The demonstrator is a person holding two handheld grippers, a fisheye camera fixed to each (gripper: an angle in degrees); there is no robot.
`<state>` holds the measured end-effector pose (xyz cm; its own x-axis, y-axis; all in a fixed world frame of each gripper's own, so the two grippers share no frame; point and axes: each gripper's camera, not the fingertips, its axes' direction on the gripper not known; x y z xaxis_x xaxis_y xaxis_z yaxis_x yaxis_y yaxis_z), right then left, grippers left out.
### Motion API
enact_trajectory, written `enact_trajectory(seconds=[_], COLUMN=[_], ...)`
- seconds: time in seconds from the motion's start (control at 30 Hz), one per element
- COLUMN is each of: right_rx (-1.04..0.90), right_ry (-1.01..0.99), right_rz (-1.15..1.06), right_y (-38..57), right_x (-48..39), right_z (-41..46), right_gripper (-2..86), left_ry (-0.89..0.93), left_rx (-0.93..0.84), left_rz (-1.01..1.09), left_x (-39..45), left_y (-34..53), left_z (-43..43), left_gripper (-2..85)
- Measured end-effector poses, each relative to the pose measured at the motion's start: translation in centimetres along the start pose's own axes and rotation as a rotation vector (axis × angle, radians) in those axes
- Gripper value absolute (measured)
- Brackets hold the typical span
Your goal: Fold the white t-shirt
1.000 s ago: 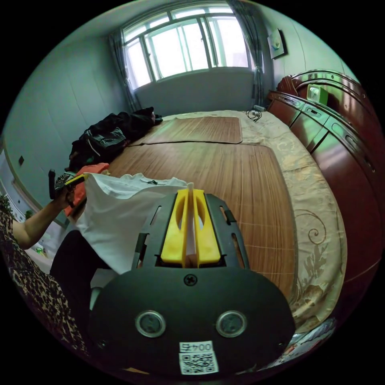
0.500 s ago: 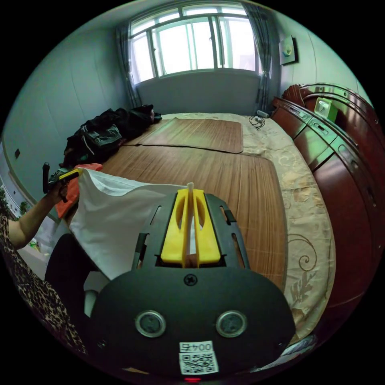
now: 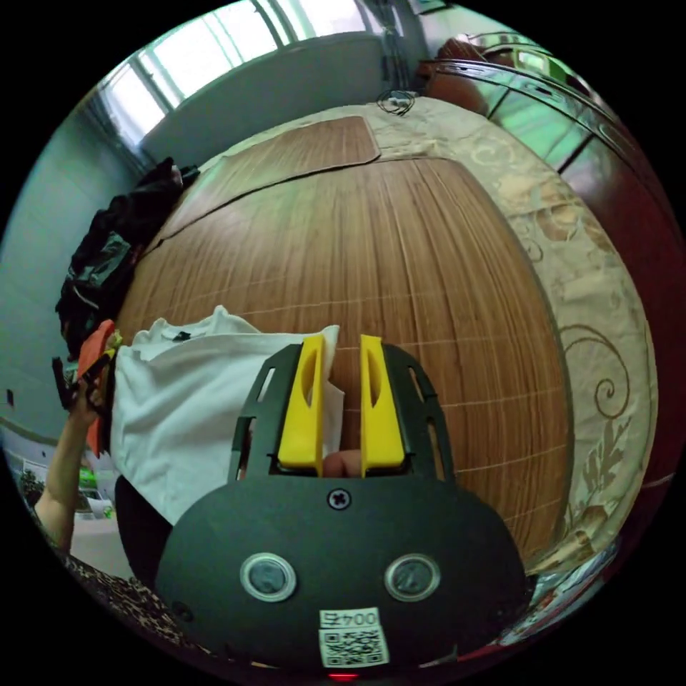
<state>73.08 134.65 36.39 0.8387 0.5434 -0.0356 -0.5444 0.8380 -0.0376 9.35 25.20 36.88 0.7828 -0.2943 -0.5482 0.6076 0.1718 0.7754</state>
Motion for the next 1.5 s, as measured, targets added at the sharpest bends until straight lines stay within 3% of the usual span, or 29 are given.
enact_trajectory(seconds=[0.17, 0.33, 0.53, 0.77, 0.93, 1.13, 1.5], right_rx=[0.032, -0.025, -0.087, -0.076, -0.153, -0.178, -0.235], right_ry=[-0.101, -0.060, -0.044, 0.006, 0.009, 0.071, 0.139], right_rz=[-0.091, -0.236, -0.300, -0.499, -0.678, -0.843, -0.977], right_y=[6.3, 16.5, 25.5, 24.4, 23.2, 22.9, 26.3], right_x=[0.3, -1.0, -1.5, -3.4, -4.9, -7.7, -9.3], right_z=[-6.2, -10.5, -11.3, -10.2, -9.0, -8.0, -7.5], right_gripper=[8.4, 8.4, 9.5, 10.1, 10.2, 9.3, 0.0], left_ry=[0.116, 0.282, 0.283, 0.133, 0.049, 0.076, 0.116], left_rx=[0.048, 0.008, -0.066, -0.034, -0.161, -0.204, -0.214], left_rz=[0.004, 0.163, 0.233, 0.323, 0.379, 0.345, 0.318], left_x=[-2.5, -0.9, 4.6, 10.4, 12.7, 12.9, 12.9], left_y=[3.6, 13.4, 21.1, 22.4, 23.2, 23.5, 24.7], left_z=[-4.7, -9.9, -10.7, -9.6, -7.3, -6.8, -7.2], left_gripper=[8.5, 6.9, 4.4, 2.0, 1.4, 1.2, 1.1])
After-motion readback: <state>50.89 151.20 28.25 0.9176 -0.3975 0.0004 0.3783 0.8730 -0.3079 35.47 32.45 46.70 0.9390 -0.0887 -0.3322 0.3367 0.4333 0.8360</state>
